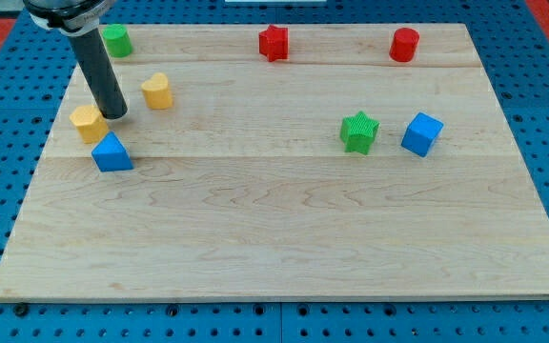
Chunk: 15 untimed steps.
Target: Slide the cube and green star diagonal to each other
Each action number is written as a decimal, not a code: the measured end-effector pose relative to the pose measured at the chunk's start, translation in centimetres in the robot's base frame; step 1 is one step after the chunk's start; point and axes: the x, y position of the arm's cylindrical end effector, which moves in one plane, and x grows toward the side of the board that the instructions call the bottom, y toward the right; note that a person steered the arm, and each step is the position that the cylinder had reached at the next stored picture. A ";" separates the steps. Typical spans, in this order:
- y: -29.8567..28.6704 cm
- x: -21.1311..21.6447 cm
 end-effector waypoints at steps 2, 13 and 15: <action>8.3 -1.4; 25.0 2.0; 17.8 -4.7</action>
